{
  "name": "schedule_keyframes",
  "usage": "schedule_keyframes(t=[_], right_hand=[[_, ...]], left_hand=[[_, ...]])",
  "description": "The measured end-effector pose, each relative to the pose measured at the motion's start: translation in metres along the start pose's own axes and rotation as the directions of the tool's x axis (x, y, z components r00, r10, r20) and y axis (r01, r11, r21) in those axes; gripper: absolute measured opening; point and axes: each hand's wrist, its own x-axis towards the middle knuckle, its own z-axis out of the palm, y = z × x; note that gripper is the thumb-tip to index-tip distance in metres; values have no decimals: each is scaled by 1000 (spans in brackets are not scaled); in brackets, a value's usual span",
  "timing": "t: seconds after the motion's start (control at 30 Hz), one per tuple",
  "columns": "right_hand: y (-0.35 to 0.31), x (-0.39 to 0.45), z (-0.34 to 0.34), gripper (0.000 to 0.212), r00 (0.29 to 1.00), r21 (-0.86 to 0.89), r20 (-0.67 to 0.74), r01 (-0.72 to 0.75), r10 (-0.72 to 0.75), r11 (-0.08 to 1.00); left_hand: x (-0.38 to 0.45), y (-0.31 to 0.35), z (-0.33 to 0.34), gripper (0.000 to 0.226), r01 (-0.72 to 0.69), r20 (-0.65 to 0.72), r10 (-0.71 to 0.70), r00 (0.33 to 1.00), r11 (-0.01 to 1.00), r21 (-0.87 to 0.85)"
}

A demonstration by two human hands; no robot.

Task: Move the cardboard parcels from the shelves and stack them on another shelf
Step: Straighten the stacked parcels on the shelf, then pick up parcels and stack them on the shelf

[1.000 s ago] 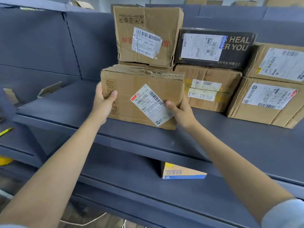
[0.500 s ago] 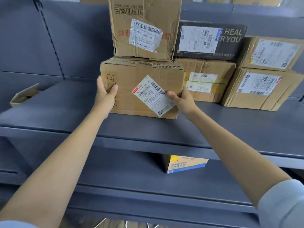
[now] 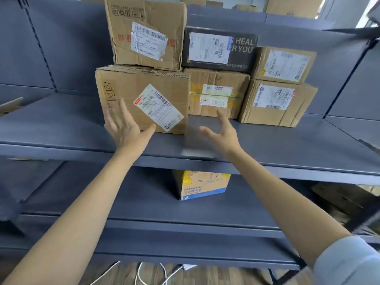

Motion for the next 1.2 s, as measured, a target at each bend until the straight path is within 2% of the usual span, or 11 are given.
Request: schedule_keyframes(t=[0.17, 0.27, 0.33, 0.43, 0.53, 0.63, 0.83, 0.9, 1.03, 1.1, 1.2], right_hand=[[20, -64, -77, 54, 980, -149, -168, 79, -104, 986], [43, -107, -128, 48, 972, -224, -216, 39, -88, 974], [63, -144, -176, 47, 961, -256, -275, -32, -41, 966], [94, -206, -244, 44, 923, -263, -381, -162, 52, 951], [124, -266, -305, 42, 863, -252, -480, -306, 156, 918], [148, -320, -354, 42, 772, -204, -583, -441, 253, 874], [188, -391, -419, 41, 584, -92, -750, -557, 310, 826], [204, -402, -439, 41, 532, -60, -784, -576, 319, 815], [239, -399, -477, 40, 460, -18, -821, -613, 339, 790], [259, -387, -496, 38, 442, 14, -818, -624, 368, 781], [289, -353, -527, 38, 472, 13, -778, -647, 414, 762]], left_hand=[[-67, 77, 39, 89, -221, 212, 200, 957, 972, 82], [-108, 117, 65, 70, -269, 281, 263, 923, 963, -15], [-145, 153, 90, 60, -339, 342, 355, 870, 934, -109], [-209, 208, 127, 49, -424, 420, 503, 755, 864, -273], [-273, 260, 161, 45, -431, 500, 610, 614, 791, -435], [-336, 306, 188, 47, -392, 578, 671, 463, 741, -546], [-423, 374, 241, 55, -356, 711, 672, 206, 729, -585], [-435, 394, 264, 56, -395, 730, 666, 152, 718, -573], [-438, 429, 323, 59, -435, 718, 681, 146, 696, -571], [-433, 440, 353, 57, -402, 668, 715, 204, 684, -609], [-419, 453, 393, 54, -325, 651, 684, 329, 729, -602]])
